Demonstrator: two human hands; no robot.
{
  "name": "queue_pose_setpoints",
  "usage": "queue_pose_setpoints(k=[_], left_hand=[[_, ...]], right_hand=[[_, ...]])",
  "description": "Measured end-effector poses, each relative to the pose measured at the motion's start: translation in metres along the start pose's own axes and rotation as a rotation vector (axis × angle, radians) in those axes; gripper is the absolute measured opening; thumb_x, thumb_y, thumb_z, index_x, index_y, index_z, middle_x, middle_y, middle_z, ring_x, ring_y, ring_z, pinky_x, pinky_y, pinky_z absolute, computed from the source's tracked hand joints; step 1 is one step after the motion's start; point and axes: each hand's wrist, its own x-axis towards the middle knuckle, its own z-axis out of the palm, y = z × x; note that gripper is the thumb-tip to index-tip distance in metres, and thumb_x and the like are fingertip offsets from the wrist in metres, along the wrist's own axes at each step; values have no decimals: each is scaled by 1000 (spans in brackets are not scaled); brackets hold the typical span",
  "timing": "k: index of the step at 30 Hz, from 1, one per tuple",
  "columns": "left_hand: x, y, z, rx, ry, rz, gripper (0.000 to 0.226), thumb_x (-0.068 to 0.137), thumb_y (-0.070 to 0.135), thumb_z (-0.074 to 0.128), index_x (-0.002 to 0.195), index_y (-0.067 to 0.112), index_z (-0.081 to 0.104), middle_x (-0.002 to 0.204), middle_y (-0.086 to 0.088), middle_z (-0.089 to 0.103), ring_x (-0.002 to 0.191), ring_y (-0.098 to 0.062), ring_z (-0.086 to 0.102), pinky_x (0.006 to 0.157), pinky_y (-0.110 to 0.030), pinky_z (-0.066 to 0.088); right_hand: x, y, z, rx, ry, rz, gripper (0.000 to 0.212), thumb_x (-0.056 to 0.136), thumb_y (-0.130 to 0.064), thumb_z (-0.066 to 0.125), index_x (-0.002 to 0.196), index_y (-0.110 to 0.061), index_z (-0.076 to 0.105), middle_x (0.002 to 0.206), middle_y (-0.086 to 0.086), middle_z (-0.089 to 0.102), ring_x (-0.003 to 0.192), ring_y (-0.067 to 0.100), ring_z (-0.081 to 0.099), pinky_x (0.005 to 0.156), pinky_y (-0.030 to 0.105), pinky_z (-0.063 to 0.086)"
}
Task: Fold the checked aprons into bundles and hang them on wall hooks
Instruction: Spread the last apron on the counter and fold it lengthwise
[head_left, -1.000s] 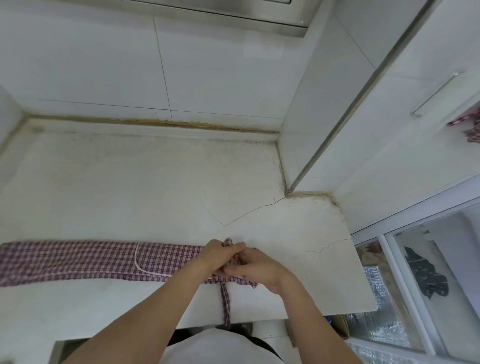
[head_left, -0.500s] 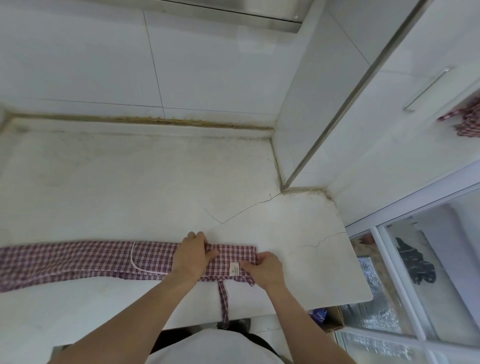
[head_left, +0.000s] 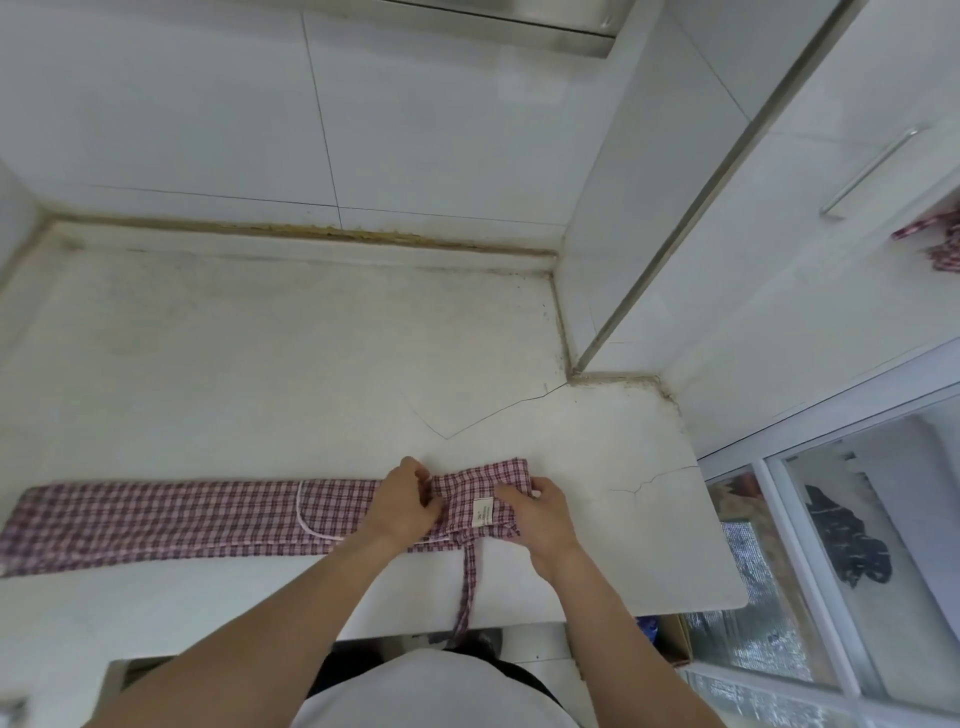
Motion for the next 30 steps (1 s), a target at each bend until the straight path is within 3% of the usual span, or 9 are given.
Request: queue_pose_setpoints(k=[4,7,10,13,18,21,23,26,30], left_hand=[[2,25,24,-13,56,35,16,87,15,72,90,16,56,90,1,59,81,-15,58,64,-19,40],[4,51,35,-315,-120,-53,10,95,9,60,87,11,65,88,-8,70,83,-25,66,75,-32,58],[6,69,29,-842,-403,-239,45,108,32,36,114,0,66,115,-24,69,103,-35,68,87,-41,59],[7,65,11,-970,-591,-329,79,101,64,19,125,2,62,122,-20,68,111,-32,66,90,-44,56],[9,41,-28,-710,-476,-353,92,80,87,35,114,9,71,110,-15,73,103,-30,70,85,-43,56],[11,24,-37,-438,-184,-271,52,83,56,71,102,7,68,100,-11,74,92,-25,72,80,-41,61],[11,16,-35,-230,-30,-182,34,90,40,70,95,7,64,92,-6,68,88,-23,67,71,-33,58],[7,14,-28,-72,40,-85,35,98,38,57,118,9,56,106,0,58,99,-19,56,80,-26,45],[6,11,-21,-77,-5,-105,41,104,36,44,137,12,42,106,-4,58,88,-18,56,82,-37,54]], right_hand=[[-7,-16,-14,-185,77,-162,37,84,-19,76,113,-13,55,96,4,72,86,20,72,84,44,59],[-19,-31,-20,-324,71,-294,35,84,-23,75,111,-19,52,92,1,72,77,14,70,70,30,58],[-29,-36,-18,-488,37,-408,40,80,-26,76,112,-25,51,94,-6,70,75,2,66,59,13,48],[-34,-32,-10,-507,-101,-434,51,78,-27,78,123,-28,54,108,-14,67,91,-2,64,71,10,50],[-32,-22,5,-483,-381,-283,69,85,-22,72,147,-29,41,130,-20,53,111,-11,52,97,12,42],[-23,-14,10,-323,-482,-225,75,87,9,59,151,-20,32,139,-15,44,124,-6,46,105,14,38],[-18,-9,13,-167,-278,-236,64,86,15,54,138,-21,45,137,-3,50,124,14,53,106,26,44],[-4,-6,7,-271,63,-280,47,89,3,59,129,-20,50,123,2,56,112,20,57,98,30,47],[12,2,0,-373,-60,-101,70,82,-38,76,138,-10,44,129,2,58,111,17,60,99,30,47]])
